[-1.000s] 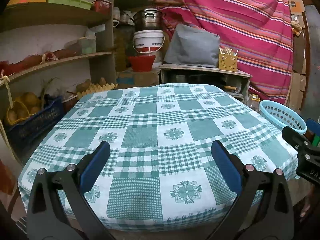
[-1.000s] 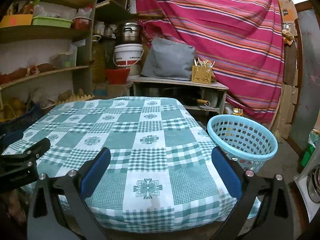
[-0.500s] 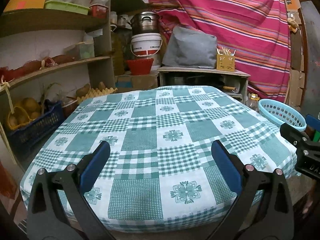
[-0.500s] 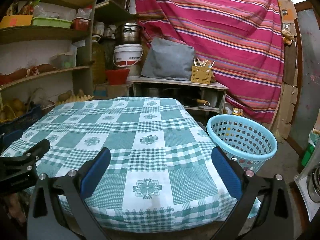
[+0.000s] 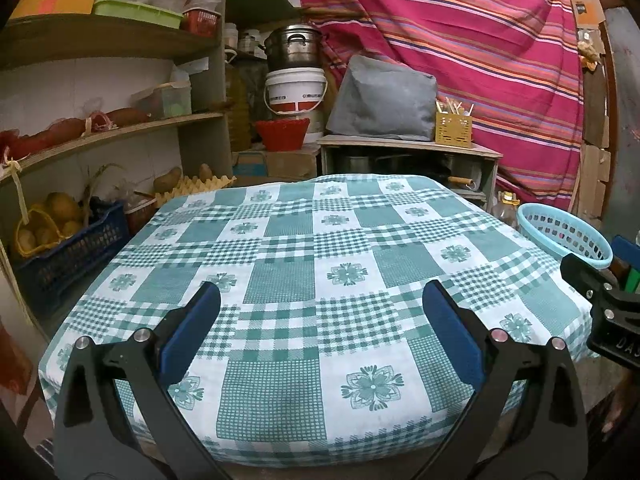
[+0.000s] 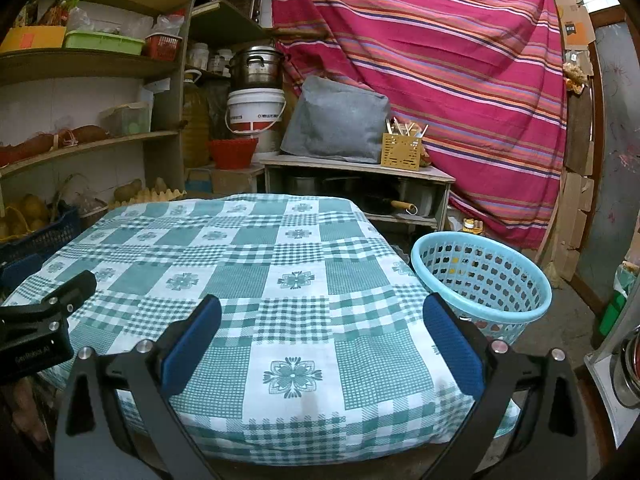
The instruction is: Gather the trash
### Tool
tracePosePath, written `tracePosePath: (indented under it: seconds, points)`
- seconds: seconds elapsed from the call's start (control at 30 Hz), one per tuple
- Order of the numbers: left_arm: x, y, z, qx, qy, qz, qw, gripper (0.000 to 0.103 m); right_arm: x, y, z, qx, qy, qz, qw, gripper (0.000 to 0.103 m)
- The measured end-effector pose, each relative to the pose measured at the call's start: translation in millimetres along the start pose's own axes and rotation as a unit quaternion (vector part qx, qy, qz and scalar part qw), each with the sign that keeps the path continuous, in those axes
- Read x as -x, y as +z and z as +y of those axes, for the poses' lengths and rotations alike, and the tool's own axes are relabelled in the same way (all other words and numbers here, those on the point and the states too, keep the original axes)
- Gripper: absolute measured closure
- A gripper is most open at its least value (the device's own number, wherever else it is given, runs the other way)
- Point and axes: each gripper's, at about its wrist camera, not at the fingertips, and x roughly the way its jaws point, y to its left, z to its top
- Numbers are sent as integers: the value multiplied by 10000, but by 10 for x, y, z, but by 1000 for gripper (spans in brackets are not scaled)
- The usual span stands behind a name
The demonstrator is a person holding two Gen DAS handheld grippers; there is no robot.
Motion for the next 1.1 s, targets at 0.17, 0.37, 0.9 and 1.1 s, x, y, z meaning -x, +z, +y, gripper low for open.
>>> tracePosePath:
  seconds: [0.17,0.37,0.9,1.1]
  points:
    - [1,4,-11,-3,-3,-8,10000,5,2,1,-3,10,-4,-7,10000,5]
    - [2,4,-10,-6,-2,-9,10000,5,0,2,-23,13,-8,-13,10000,5]
    - [0,8,-17,-7,-3,-15,10000,5,-8,1,-33,19,-6,-1,10000,5]
    - [1,6,-16,1,-2,-13,10000,5,-2,1,-20,26,-8,-10,10000,5]
